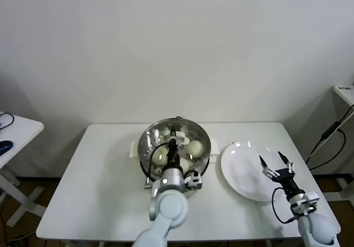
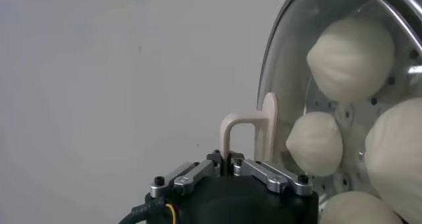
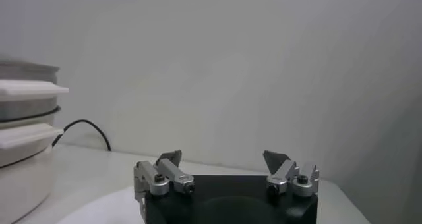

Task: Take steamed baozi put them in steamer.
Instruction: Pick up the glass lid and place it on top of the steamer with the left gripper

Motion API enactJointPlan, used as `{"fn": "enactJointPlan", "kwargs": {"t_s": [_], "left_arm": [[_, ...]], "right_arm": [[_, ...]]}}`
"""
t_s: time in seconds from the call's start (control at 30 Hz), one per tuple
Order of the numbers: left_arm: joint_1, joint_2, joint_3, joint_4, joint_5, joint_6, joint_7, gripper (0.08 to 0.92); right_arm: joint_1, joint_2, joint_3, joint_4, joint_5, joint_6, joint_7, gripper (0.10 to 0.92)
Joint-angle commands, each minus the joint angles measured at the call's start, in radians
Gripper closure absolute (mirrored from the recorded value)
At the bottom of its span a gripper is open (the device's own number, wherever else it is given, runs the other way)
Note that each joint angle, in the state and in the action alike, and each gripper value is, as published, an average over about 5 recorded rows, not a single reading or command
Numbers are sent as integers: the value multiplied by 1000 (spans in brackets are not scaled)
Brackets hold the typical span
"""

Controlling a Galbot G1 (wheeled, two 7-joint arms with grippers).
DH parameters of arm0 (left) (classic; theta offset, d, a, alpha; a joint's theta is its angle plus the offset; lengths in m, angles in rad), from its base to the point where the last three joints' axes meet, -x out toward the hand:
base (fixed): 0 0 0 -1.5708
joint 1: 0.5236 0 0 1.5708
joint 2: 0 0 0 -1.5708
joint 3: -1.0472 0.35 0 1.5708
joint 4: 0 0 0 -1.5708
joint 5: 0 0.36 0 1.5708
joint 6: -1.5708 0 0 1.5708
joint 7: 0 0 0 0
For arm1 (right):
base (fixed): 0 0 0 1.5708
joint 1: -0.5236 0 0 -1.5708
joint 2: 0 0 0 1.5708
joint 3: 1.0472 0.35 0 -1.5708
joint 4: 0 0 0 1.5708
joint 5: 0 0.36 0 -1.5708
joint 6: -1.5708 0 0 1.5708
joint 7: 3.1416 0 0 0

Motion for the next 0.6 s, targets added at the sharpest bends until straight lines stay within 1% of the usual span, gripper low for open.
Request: {"fn": "enactJointPlan", "kwargs": {"t_s": [0.03,0.6], "left_arm": [[-2,2,-3,3,-3,-4,-7,853],[2,7,-3,-1,-21,-10,-5,853]], "right_arm": [[0,3,2,1,-7,2,-2,203],[1,5,8,-2,-9,5,-9,203]]}}
